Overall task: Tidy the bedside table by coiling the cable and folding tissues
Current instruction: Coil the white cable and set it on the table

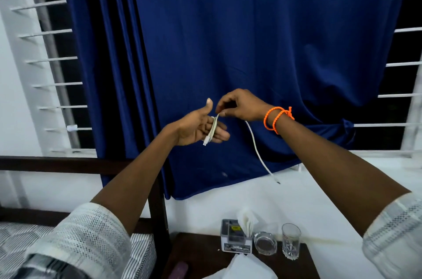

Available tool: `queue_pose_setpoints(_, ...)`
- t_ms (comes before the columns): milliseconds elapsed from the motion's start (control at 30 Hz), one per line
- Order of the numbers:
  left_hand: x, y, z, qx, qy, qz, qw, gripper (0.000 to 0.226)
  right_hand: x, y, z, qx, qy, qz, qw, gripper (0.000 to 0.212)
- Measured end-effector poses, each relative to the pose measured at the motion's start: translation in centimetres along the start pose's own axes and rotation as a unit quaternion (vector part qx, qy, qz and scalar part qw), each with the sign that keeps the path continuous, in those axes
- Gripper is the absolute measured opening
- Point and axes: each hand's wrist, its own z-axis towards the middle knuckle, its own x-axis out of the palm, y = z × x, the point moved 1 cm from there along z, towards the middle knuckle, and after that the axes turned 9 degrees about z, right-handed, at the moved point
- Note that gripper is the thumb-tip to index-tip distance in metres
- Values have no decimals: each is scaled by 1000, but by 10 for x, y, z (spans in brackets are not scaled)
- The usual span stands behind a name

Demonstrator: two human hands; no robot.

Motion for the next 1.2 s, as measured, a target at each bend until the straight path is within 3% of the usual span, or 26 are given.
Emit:
queue_pose_setpoints(133,2,-6,-9,21,29,-67,997,91,10,-11,1,17,-17,157,987,11)
queue_pose_setpoints(300,5,-9,-15,101,22,-161,982,50,29,-11,-1,22,-41,313,949,12)
queue_pose_setpoints(400,5,-13,-13,134,10,-208,969,48,44,-9,-3,67,-43,401,912,34)
queue_pose_setpoints(500,4,-14,-9,158,-13,-234,959,48,58,-6,-4,114,-38,457,881,29)
queue_pose_setpoints(633,-3,-15,-3,217,-76,-300,926,48,73,-6,-8,156,-35,420,893,14)
queue_pose_setpoints(767,-14,-11,2,229,-159,-295,914,53,78,-1,-10,153,-4,316,936,26)
queue_pose_setpoints(967,-27,1,7,165,-274,-100,942,39,65,11,-8,114,36,126,985,14)
queue_pose_setpoints(1200,-31,25,1,81,-240,129,959,44,23,22,-2,58,27,22,998,8)
